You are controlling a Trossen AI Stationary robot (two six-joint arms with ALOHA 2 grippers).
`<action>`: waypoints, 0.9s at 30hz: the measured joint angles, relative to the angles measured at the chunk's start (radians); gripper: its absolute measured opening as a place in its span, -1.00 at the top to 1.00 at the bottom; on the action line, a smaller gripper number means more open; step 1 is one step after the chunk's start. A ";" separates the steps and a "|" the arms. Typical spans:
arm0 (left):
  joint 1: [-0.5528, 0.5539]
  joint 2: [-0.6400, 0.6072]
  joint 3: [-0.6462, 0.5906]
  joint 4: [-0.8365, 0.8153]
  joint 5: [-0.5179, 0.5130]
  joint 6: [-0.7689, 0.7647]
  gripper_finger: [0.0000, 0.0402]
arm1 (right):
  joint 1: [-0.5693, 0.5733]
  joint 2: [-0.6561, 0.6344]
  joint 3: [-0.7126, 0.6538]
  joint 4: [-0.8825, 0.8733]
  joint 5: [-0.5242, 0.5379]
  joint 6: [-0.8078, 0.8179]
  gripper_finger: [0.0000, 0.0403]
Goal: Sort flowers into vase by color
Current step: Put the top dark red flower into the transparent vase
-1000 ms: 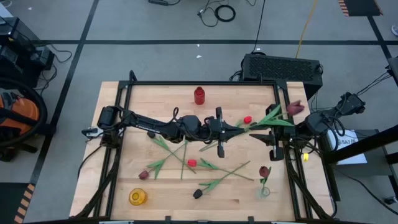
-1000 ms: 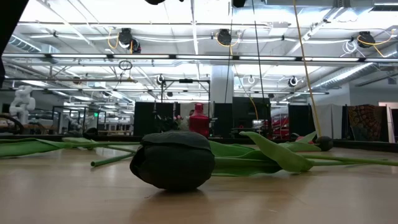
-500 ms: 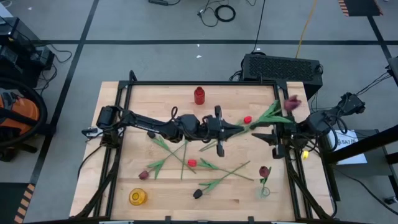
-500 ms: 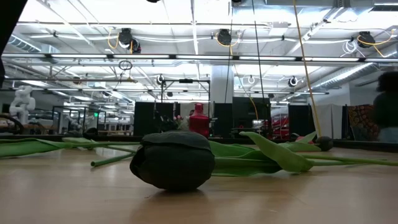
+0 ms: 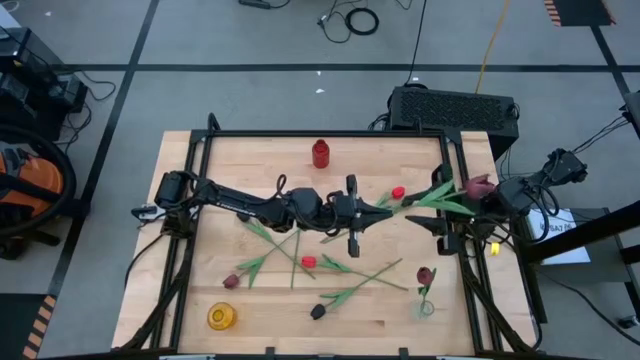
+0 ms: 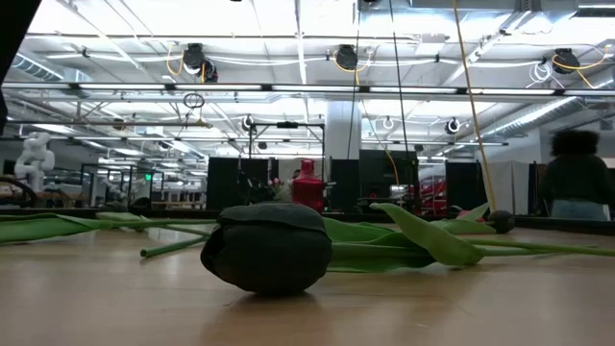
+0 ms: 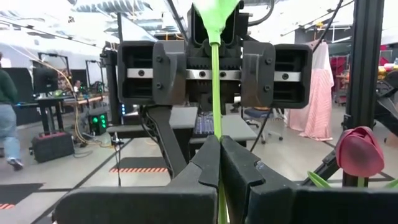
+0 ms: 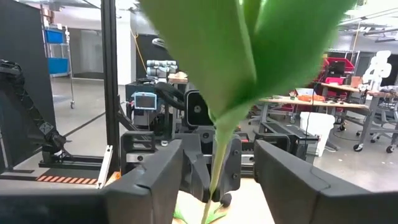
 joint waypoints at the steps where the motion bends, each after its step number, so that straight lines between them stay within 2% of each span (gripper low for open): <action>1: 0.000 0.000 0.000 -0.001 0.000 0.000 0.97 | 0.000 0.000 0.000 0.000 0.000 0.000 0.14; 4: 0.000 0.000 0.000 -0.001 0.000 -0.001 0.97 | 0.000 0.000 0.000 0.000 0.000 0.007 0.38; 8: 0.003 0.000 0.000 -0.011 0.000 -0.004 0.97 | 0.000 -0.002 0.000 -0.004 -0.001 0.025 0.84; 10: 0.003 0.000 0.000 -0.029 -0.002 -0.008 0.97 | 0.000 -0.004 0.000 -0.009 -0.001 0.028 0.95; 14: 0.003 -0.002 0.003 -0.112 -0.034 -0.011 0.85 | 0.000 -0.015 -0.002 -0.039 0.001 0.074 0.94; 19: -0.008 -0.005 -0.002 -0.210 -0.039 -0.087 0.44 | 0.006 -0.071 0.001 -0.137 -0.002 0.197 0.98; 24: -0.032 -0.040 -0.001 -0.377 -0.040 -0.152 0.03 | 0.039 -0.146 0.066 -0.370 -0.009 0.356 0.99; 27: -0.051 -0.077 -0.001 -0.518 -0.040 -0.193 -0.11 | 0.061 -0.176 0.127 -0.519 -0.079 0.435 0.99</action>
